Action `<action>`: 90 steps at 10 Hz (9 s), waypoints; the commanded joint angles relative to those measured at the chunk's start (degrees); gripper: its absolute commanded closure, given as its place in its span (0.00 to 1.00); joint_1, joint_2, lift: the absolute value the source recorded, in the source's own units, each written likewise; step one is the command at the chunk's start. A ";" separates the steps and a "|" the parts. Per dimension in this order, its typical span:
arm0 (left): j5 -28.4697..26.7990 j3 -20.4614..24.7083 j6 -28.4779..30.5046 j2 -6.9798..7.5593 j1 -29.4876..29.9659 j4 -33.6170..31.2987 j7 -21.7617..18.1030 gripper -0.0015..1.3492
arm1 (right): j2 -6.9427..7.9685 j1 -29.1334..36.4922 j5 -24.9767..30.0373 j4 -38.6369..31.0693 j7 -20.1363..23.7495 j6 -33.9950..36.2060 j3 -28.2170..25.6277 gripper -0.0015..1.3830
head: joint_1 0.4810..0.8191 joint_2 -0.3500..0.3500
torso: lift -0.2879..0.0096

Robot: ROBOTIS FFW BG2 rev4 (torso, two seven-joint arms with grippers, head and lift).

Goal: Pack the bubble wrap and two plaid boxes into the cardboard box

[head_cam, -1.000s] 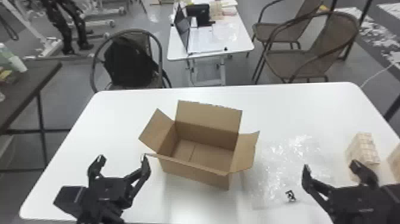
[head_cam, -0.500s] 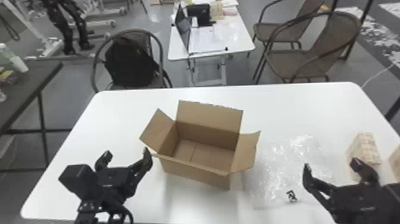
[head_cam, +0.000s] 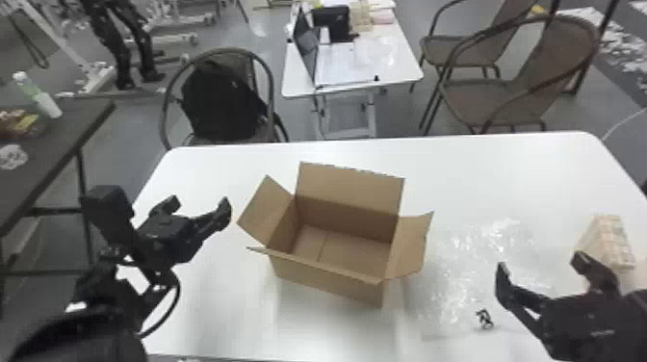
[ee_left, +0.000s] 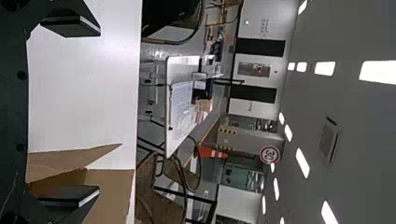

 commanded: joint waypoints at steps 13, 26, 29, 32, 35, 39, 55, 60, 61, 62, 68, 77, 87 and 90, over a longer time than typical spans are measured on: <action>10.03 -3.69 16.03 2.70 -7.43 9.48 -4.89 0.51 | 0.00 -0.94 -0.44 0.68 0.61 0.56 0.37 0.14 | 0.63 0.68 | 0.66; 8.71 -2.55 13.57 -0.17 -4.35 7.46 -1.55 0.88 | 0.00 -1.11 -0.79 0.95 0.52 1.88 0.29 0.14 | 0.63 0.68 | 0.66; 8.01 -2.55 11.90 -0.17 -4.09 7.37 -1.46 0.88 | 0.00 -1.82 -1.05 1.65 -0.44 3.64 0.29 0.14 | 0.63 0.69 | 0.66; 7.30 -2.55 11.02 -0.17 -2.77 6.23 -0.06 0.88 | 0.00 -2.08 -1.84 1.83 -0.62 3.99 0.29 0.14 | 0.63 0.69 | 0.66; 7.04 -2.46 10.49 -0.17 -1.45 5.70 0.65 0.88 | 0.00 -2.34 -2.02 1.39 -0.97 5.66 0.29 0.14 | 0.63 0.71 | 0.66; 6.69 -2.20 9.26 -0.17 -0.75 5.70 1.00 0.88 | -1.14 -5.16 -2.90 2.71 -1.50 12.86 0.29 0.14 | 0.63 0.71 | 0.66; 6.16 -2.64 8.47 -0.17 -0.83 5.79 1.26 0.88 | -0.09 -18.08 -13.18 13.25 -1.15 23.59 1.69 0.76 | 0.63 0.72 | 0.66; 6.07 -2.90 8.03 -0.17 -0.75 5.79 1.44 0.88 | -0.26 -19.31 -18.81 -2.04 -5.45 28.95 0.99 0.76 | 0.63 0.75 | 0.66; 5.99 -2.90 7.85 -0.17 -0.75 5.79 1.53 0.88 | -0.61 -19.31 -20.74 -5.03 -8.09 29.04 0.73 0.76 | 0.63 0.74 | 0.66; 5.99 -2.99 7.59 -0.17 -0.66 5.79 1.79 0.88 | -1.32 -19.31 -21.88 -7.75 -11.43 29.04 0.73 0.76 | 0.63 0.74 | 0.66; 5.90 -6.15 6.80 -0.17 -0.75 5.79 5.57 0.88 | -4.13 -24.93 -30.41 5.25 -22.68 5.57 15.14 0.77 | 0.63 0.75 | 0.66; 8.10 -9.23 5.48 0.50 0.05 6.75 10.40 0.88 | -4.31 -35.39 -64.60 19.67 -11.43 18.66 23.23 0.79 | 0.63 0.96 | 0.66; 10.03 -8.61 3.99 0.68 2.07 6.40 11.28 0.88 | -0.53 -28.89 -45.09 2.97 -14.86 24.82 6.26 0.22 | 0.63 0.88 | 0.66; 10.64 -8.61 3.11 0.59 2.24 6.40 11.46 0.88 | -0.44 -24.49 -36.74 -4.50 -8.00 31.23 -2.97 0.23 | 0.63 0.79 | 0.66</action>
